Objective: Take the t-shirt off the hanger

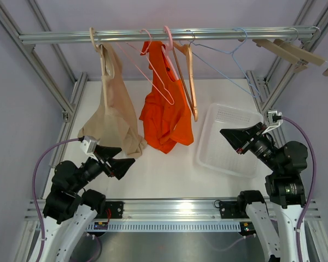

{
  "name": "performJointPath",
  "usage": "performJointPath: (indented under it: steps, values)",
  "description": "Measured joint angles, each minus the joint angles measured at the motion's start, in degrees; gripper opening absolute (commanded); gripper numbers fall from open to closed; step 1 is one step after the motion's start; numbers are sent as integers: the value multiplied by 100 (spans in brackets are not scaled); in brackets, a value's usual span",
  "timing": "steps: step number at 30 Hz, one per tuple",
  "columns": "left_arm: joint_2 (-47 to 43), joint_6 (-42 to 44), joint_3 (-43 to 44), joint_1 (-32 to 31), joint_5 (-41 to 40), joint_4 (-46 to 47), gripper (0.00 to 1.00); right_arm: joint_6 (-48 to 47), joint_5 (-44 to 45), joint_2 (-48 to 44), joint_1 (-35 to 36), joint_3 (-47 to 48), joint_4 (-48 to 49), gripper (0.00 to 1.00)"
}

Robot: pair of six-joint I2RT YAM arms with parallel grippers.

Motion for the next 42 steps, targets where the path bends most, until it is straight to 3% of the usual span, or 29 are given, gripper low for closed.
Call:
performJointPath:
  steps: [3,11,15,21,24,31,38,42]
  values:
    - [0,2,0,0,0,-17,99,2,2,83,0,188,4,4]
    - [-26,2,0,0,24,-37,99,114,-92,568,0,664,175,4]
    - [4,2,0,2,59,-37,99,140,-70,1182,238,1032,420,13]
    - [57,0,0,11,85,-42,99,-850,1303,2894,2328,2951,-280,45]
    - [57,2,0,24,85,-46,99,-1460,2048,3648,2743,3853,-678,55]
    - [59,0,0,33,87,-48,99,-2564,3482,5357,2977,5388,-1513,60]
    - [59,-2,0,85,90,-50,99,-3058,4013,6057,3320,5613,-2076,63]
    - [59,0,0,107,92,-50,99,-3185,4277,6131,3388,5696,-2116,56]
